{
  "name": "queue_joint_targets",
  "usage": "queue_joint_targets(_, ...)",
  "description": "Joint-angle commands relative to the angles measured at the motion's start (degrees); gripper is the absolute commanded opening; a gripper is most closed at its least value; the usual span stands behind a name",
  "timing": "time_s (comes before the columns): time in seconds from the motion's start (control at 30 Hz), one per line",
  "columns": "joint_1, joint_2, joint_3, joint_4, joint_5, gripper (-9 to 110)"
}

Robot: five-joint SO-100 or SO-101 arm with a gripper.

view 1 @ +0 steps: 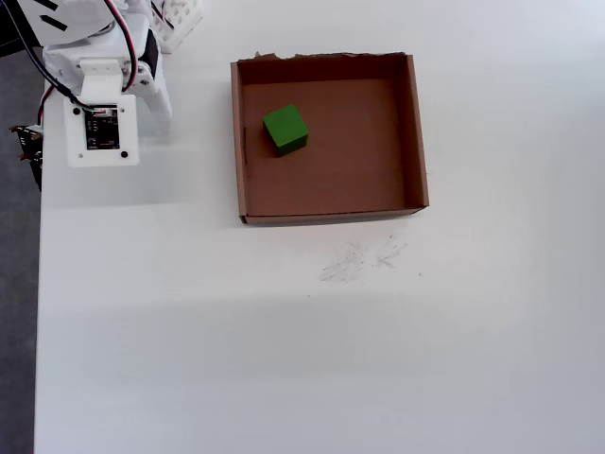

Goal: Grasp a green cube and put it in a box.

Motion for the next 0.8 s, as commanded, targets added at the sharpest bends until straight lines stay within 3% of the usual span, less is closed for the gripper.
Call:
queue_joint_targets(0.0,0.09,-0.53,-0.35,0.26,0.09,16)
queue_joint_targets(0.4,0.44,-0.53,-0.35,0.26,0.88,20)
queue_joint_targets(0.6,0.70,-0.53,-0.26,1.05,21.01,21)
queue_joint_targets(0.77,0.79,-0.53,-0.26,1.05,21.53,21)
